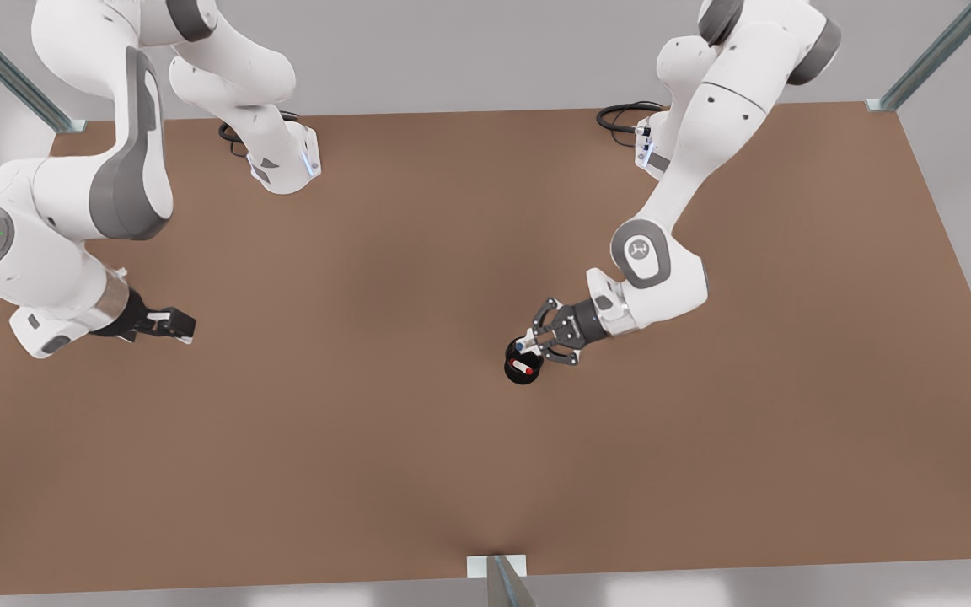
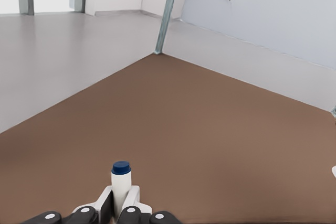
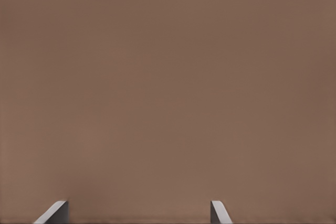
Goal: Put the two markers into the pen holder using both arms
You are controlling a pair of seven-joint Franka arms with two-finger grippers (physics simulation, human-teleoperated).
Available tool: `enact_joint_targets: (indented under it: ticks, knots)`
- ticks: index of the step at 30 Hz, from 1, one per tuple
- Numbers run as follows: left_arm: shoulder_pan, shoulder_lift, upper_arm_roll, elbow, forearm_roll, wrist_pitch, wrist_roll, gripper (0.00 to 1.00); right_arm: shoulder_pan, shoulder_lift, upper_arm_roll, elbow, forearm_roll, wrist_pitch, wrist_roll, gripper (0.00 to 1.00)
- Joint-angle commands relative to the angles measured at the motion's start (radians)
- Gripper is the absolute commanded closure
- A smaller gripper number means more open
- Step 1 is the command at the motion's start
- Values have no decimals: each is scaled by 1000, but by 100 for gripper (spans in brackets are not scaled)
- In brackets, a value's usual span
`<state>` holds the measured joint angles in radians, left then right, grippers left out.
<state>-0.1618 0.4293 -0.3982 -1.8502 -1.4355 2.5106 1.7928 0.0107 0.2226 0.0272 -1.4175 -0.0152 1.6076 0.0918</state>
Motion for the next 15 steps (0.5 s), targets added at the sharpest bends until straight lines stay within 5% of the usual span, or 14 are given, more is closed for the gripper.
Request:
enact_joint_targets:
  ticks: [1,15]
  knots:
    - [-11,14,-1,-3,-45,-3,672,79,3,1,2,2,4,-28,-47,0]
    - [-28,88,-1,6,-125,30,793,79,2,4,0,2,3,-25,-52,0]
